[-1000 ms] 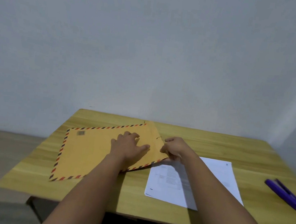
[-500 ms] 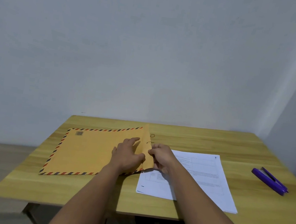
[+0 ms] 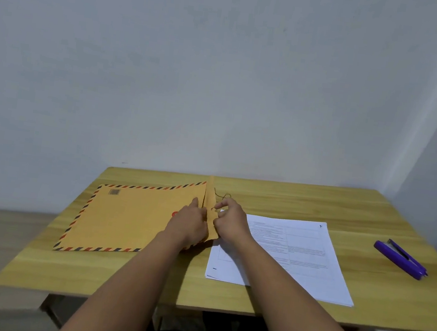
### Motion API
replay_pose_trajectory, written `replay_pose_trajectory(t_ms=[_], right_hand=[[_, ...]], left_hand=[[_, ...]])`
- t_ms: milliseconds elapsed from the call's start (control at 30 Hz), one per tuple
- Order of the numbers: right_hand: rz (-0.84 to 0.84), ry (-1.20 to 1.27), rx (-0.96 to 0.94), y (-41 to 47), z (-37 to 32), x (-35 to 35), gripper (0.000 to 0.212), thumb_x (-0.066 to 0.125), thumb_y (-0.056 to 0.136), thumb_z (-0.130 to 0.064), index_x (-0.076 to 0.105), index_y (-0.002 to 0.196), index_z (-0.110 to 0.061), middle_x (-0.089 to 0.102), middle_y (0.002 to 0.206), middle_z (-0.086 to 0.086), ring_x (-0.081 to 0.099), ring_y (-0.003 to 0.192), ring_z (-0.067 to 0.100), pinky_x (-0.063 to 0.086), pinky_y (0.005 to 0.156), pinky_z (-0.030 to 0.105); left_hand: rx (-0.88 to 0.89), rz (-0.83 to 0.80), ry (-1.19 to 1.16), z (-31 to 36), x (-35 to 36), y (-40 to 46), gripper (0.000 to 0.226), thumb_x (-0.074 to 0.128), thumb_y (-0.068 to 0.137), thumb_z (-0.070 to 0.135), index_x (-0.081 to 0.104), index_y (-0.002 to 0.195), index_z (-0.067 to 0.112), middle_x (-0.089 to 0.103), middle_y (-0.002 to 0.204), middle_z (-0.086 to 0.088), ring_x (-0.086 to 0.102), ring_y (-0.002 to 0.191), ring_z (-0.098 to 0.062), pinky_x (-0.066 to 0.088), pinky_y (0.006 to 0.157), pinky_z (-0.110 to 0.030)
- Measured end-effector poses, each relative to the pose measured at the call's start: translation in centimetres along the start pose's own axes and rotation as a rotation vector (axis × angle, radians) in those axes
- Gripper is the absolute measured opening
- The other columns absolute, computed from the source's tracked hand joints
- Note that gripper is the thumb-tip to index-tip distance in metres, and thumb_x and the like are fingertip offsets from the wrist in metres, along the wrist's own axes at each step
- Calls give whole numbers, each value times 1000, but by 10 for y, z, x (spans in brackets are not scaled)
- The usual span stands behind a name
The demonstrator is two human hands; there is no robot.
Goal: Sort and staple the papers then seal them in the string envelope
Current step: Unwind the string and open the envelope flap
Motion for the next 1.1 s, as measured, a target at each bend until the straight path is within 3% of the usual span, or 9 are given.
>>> replay_pose_trajectory(t_ms=[100,200,367,467,567,667,800,933,1100], right_hand=[[7,-60,-25,-2,-9,1,45,53,90,15,61,98,-29,66,111,19,69,90,35,51,43,26],[-9,-105,-35,-2,-16,1,46,53,90,16,68,107,-24,62,111,10,64,94,26,46,43,21],[-89,-10,-6,1,-24,9,53,48,92,21,72,124,-13,54,139,12,55,121,36,56,43,25],[-64,-46,-4,4,-25,8,45,53,95,18,73,122,-12,55,136,14,64,110,38,55,43,22],[-42,-38,17,4,-23,6,40,53,97,14,74,121,-11,59,128,12,67,89,29,56,43,23],[-22,-9,33,6,-19,2,38,53,98,12,73,121,-11,59,131,13,65,99,36,54,42,22],[-58,10,34,9,-16,4,42,52,99,12,70,130,-11,57,132,9,64,92,29,54,43,21],[-121,50,35,11,-9,12,49,49,98,9,66,136,-16,56,135,3,67,83,27,51,49,27],[-129,143,49,22,-5,23,40,54,99,3,65,136,-12,58,140,13,68,101,42,61,65,39]], left_hand=[[10,-2,118,0,0,-2,58,51,97,25,35,151,13,13,168,-9,42,138,-33,48,105,-48],[18,33,136,0,-10,-1,73,61,93,19,25,156,12,10,169,-6,46,136,-32,50,101,-46],[57,76,152,1,-25,5,62,57,97,20,33,154,24,11,169,-6,53,131,-31,54,94,-41],[-26,30,172,-7,-25,5,46,56,98,20,51,144,25,4,169,-11,65,114,-29,56,85,-36],[-136,41,160,-21,-26,4,48,64,93,19,51,139,16,-4,168,-17,67,107,-31,59,84,-37],[-172,42,109,-29,-22,2,38,58,97,24,51,134,14,4,167,-19,68,103,-31,55,78,-33],[-146,78,84,-28,-20,4,34,50,100,26,54,131,12,28,163,-11,65,103,-24,50,76,-29],[-129,96,113,-22,-25,3,41,53,96,22,52,137,12,27,165,-4,64,105,-24,57,80,-32],[-146,156,144,-17,-40,3,51,55,94,21,45,144,16,26,165,2,63,108,-27,59,81,-39]])
Point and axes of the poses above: each hand's wrist, its own y-axis towards the middle knuckle, its own x-axis out of the palm, z = x × y, the point moved 10 cm from there along y, towards the middle knuckle
